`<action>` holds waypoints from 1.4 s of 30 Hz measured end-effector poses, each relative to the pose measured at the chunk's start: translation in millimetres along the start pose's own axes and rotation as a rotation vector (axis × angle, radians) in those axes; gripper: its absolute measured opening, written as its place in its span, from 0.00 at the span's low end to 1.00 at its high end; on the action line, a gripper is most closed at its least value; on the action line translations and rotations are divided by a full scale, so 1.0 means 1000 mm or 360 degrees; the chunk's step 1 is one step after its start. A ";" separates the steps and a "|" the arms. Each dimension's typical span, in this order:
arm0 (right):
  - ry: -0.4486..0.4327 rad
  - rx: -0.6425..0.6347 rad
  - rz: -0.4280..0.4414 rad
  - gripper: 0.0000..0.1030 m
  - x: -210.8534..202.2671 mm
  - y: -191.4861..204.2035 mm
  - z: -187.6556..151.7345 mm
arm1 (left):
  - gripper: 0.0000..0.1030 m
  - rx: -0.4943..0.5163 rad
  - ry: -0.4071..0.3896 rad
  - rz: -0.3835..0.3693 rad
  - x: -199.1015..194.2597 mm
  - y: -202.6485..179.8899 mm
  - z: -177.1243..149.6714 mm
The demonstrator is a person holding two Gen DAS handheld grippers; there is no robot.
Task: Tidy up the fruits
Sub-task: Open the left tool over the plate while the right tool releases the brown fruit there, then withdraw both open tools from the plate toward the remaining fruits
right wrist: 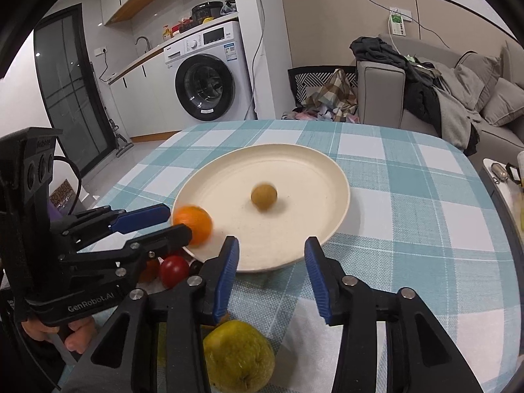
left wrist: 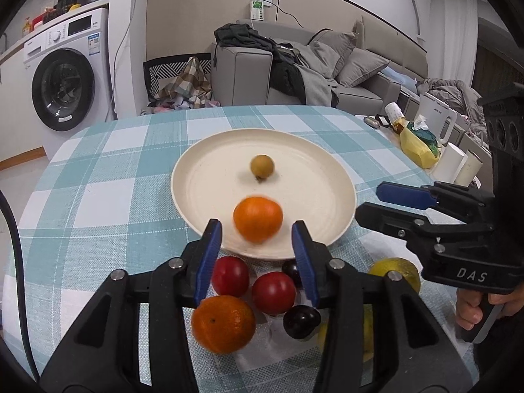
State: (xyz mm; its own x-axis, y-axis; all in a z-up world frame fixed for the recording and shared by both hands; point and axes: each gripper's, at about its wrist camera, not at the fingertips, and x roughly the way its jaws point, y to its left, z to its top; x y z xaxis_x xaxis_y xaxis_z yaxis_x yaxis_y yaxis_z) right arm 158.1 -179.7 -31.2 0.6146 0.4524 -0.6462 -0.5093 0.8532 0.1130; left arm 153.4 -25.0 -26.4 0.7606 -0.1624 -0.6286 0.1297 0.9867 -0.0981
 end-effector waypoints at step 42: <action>0.0050 -0.0032 -0.0062 1.00 -0.041 0.013 -0.038 | 1.00 -0.0012 0.0009 0.0099 -0.052 0.015 -0.040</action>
State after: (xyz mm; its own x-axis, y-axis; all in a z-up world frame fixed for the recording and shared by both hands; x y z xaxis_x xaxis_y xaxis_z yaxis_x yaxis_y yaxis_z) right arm 103.5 -197.5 -32.5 0.6151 0.4102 -0.6734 -0.4974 0.8645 0.0723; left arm 90.1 -1.9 -26.3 0.7634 -0.1011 -0.6380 0.0775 0.9949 -0.0648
